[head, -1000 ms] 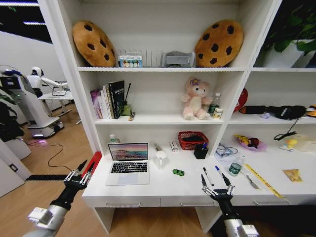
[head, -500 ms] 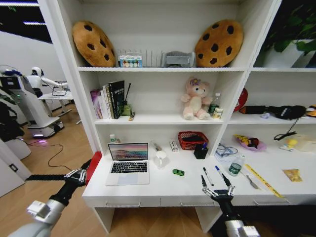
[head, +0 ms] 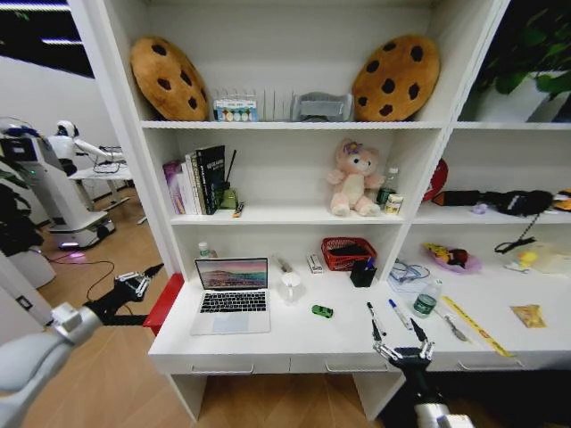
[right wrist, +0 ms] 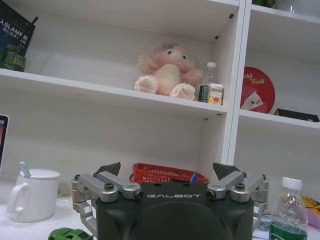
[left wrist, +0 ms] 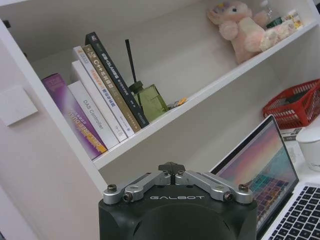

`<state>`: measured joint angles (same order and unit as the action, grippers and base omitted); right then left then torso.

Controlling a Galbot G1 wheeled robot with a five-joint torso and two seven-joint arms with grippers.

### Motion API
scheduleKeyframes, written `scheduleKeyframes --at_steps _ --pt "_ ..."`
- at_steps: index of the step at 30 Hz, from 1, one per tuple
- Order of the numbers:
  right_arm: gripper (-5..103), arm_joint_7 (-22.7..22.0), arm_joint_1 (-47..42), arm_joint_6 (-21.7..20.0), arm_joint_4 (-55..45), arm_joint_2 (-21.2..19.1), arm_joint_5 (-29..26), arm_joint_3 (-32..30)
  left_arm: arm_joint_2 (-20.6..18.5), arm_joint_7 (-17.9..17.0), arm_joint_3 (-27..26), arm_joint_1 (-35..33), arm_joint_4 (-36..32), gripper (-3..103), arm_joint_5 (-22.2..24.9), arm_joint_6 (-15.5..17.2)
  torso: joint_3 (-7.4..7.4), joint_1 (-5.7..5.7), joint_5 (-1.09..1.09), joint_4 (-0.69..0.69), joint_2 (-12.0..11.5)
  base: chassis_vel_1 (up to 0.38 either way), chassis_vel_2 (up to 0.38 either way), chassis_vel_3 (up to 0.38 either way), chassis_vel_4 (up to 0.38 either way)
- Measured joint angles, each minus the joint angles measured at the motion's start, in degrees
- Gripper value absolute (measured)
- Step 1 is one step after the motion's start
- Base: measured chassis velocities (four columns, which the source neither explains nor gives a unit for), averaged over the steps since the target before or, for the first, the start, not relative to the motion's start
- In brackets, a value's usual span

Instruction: Organize the objects on the table.

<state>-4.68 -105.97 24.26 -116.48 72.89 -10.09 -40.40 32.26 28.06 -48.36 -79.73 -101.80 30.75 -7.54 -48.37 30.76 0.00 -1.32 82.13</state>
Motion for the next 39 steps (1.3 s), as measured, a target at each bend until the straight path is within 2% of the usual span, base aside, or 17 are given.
scheduleKeyframes --at_steps 2,3,6,7,8,9,10,13,14,19,20,23,32,35,39 --pt "100 0.0 0.4 -0.1 0.8 -0.3 0.1 0.2 -2.7 2.9 5.4 7.0 4.6 0 -1.6 -0.4 0.00 0.00 0.00 0.01 0.0 0.000 0.000 0.000 0.000" --pt "100 0.0 0.4 -0.1 0.8 -0.3 0.1 0.2 -2.7 2.9 5.4 7.0 4.6 0 -1.6 -0.4 0.00 0.00 0.00 0.01 0.0 0.000 0.000 0.000 0.000" --pt "100 0.0 0.7 -0.3 1.6 -0.7 0.1 0.2 -4.5 7.4 15.6 18.2 10.8 0 -5.5 -2.4 0.00 0.00 -0.01 -0.02 0.0 0.000 0.000 0.000 0.000" --pt "100 0.0 0.7 -0.3 1.6 -0.7 0.1 0.2 -4.5 7.4 15.6 18.2 10.8 0 -5.5 -2.4 0.00 0.00 -0.01 -0.02 0.0 0.000 0.000 0.000 0.000" --pt "100 0.0 0.8 -0.4 1.9 -0.8 0.1 0.2 -4.5 8.6 19.6 22.5 12.5 0 -6.6 -2.9 -0.01 0.01 -0.01 -0.01 0.0 0.000 0.000 0.000 0.000" --pt "100 -0.1 0.9 -0.4 2.2 -0.8 0.0 0.2 -4.2 9.3 23.2 26.6 13.6 0 -7.3 -2.9 -0.01 0.01 0.00 0.00 0.0 0.000 0.000 0.000 0.000" --pt "100 -0.1 0.9 -0.4 2.2 -0.8 0.0 0.2 -4.2 9.3 23.2 26.6 13.6 0 -7.3 -2.9 -0.01 0.01 0.00 0.00 0.0 0.000 0.000 0.000 0.000" --pt "100 -0.2 1.1 -0.5 2.8 -0.8 -0.1 0.1 -3.0 10.6 31.4 35.9 14.5 0 -7.9 -2.4 0.00 0.00 0.02 -0.02 0.0 0.000 0.000 0.000 0.000" --pt "100 -0.2 1.1 -0.5 2.8 -0.8 -0.1 0.1 -3.0 10.6 31.4 35.9 14.5 0 -7.9 -2.4 0.00 0.00 0.02 -0.02 0.0 0.000 0.000 0.000 0.000" --pt "100 -0.2 1.2 -0.3 3.5 -0.5 -0.1 -0.2 -0.2 14.1 43.7 48.6 17.4 0 -10.9 -2.2 0.00 0.01 0.00 -0.01 0.0 0.000 0.000 0.000 0.000" --pt "100 -0.2 1.2 -0.3 3.5 -0.5 -0.1 -0.2 -0.2 14.1 43.7 48.6 17.4 0 -10.9 -2.2 0.00 0.01 0.00 -0.01 0.0 0.000 0.000 0.000 0.000" --pt "100 -0.1 1.2 0.1 3.8 -0.1 -0.2 -0.6 1.9 15.6 50.6 56.3 19.1 0 -11.4 -2.2 0.00 0.01 0.03 -0.02 0.0 0.000 0.000 0.000 0.000" --pt "100 -0.1 0.8 1.1 4.0 0.2 -1.0 -1.7 6.0 19.3 59.1 64.2 22.6 0 -12.5 -1.5 0.00 0.00 0.01 0.00 0.0 0.000 0.000 0.000 0.000" --pt "100 -0.3 0.8 1.4 4.3 0.4 -1.2 -1.9 8.8 21.1 64.1 68.5 27.2 0 -14.5 -2.4 0.00 0.00 0.01 0.00 0.0 0.000 0.000 0.000 0.000" --pt "100 -0.4 0.7 1.6 4.3 0.4 -1.5 -2.1 11.3 22.7 65.6 70.6 30.0 0 -16.9 -3.1 0.00 0.00 0.01 -0.03 0.0 0.000 0.000 0.000 0.000"
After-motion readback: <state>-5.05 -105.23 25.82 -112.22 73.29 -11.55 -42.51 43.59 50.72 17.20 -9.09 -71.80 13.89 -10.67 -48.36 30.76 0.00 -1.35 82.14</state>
